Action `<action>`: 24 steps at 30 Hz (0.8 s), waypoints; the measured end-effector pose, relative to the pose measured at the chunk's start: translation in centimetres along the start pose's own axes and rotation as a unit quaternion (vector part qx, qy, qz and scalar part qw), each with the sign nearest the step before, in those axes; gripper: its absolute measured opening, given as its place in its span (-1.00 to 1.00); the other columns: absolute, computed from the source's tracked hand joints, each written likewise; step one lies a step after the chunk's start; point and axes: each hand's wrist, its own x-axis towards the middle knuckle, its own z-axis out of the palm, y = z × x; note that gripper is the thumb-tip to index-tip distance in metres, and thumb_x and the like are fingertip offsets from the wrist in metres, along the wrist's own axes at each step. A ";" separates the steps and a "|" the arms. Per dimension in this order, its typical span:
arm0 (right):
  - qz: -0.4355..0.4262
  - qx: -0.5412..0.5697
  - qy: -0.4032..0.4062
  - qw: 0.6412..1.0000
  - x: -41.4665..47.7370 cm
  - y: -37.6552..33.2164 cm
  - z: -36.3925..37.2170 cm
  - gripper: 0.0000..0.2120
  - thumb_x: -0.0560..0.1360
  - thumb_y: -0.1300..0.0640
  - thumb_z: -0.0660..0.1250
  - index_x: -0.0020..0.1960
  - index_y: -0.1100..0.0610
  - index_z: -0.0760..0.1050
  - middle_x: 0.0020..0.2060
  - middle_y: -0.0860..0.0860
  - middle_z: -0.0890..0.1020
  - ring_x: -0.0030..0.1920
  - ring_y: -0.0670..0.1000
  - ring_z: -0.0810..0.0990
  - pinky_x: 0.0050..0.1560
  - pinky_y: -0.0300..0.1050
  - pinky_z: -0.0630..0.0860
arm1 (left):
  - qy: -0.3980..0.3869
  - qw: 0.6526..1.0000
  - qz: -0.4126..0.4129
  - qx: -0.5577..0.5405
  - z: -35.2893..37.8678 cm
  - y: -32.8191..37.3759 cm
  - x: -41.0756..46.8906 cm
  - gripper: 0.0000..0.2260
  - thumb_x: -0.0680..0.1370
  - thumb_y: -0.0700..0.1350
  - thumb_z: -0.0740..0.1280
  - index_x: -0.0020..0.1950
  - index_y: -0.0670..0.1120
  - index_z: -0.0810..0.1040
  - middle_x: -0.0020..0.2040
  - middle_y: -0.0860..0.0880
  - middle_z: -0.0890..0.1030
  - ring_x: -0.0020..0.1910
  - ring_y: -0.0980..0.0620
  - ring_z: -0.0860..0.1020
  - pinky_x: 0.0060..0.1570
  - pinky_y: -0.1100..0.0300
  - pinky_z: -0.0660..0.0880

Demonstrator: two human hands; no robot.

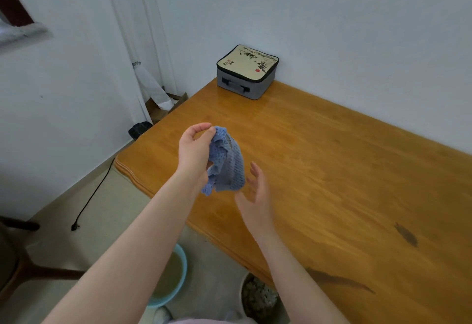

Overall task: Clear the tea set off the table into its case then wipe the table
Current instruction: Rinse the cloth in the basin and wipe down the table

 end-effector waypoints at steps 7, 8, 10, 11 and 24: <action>-0.022 -0.242 0.006 0.970 -0.2 3.3 1.4 -0.07 0.43 0.00 0.48 0.56 -0.11 -0.09 0.55 -0.15 0.10 0.45 -0.14 0.26 0.17 -0.24 0.41 | -0.025 0.999 -0.024 -0.036 0.1 0.1 0.1 -0.91 0.59 -0.16 0.33 0.09 -0.08 0.54 -0.08 -0.06 0.63 -0.17 0.00 0.61 -0.21 0.12 0.59; -0.031 -0.239 0.025 0.970 0.1 3.6 1.4 -0.13 0.45 0.06 0.46 0.56 -0.12 -0.03 0.53 -0.15 0.16 0.39 -0.13 0.35 0.09 -0.22 0.48 | -0.029 0.998 -0.026 -0.042 0.0 0.1 0.1 -0.91 0.59 -0.17 0.33 0.08 -0.09 0.53 -0.09 -0.06 0.63 -0.17 0.00 0.61 -0.21 0.12 0.59; -0.062 -0.204 0.061 0.975 0.4 4.1 0.8 -0.29 0.49 0.18 0.39 0.51 -0.14 0.15 0.44 -0.16 0.34 0.28 -0.12 0.48 -0.01 -0.18 0.55 | -0.029 0.999 -0.026 -0.034 -0.2 0.1 0.2 -0.90 0.58 -0.16 0.33 0.09 -0.08 0.54 -0.07 -0.06 0.63 -0.14 0.00 0.61 -0.13 0.08 0.59; -0.090 -0.200 0.079 0.972 0.6 4.2 0.4 -0.38 0.50 0.22 0.37 0.47 -0.13 0.26 0.39 -0.17 0.41 0.25 -0.12 0.50 -0.02 -0.18 0.55 | -0.024 0.999 -0.024 -0.027 -0.4 0.1 0.3 -0.89 0.58 -0.15 0.34 0.10 -0.07 0.54 -0.06 -0.06 0.63 -0.13 0.00 0.61 -0.09 0.06 0.59; -0.040 0.013 0.026 0.999 3.1 -3.1 -5.1 -0.76 0.60 0.06 0.27 -0.16 0.13 0.61 -0.33 -0.13 0.60 -0.33 -0.19 0.51 -0.31 -0.31 0.40 | 0.058 0.995 -0.083 -0.015 -3.9 -4.5 3.4 -0.99 0.56 -0.11 0.36 -0.03 -0.01 0.57 -0.08 -0.03 0.62 -0.12 -0.01 0.59 -0.08 0.07 0.55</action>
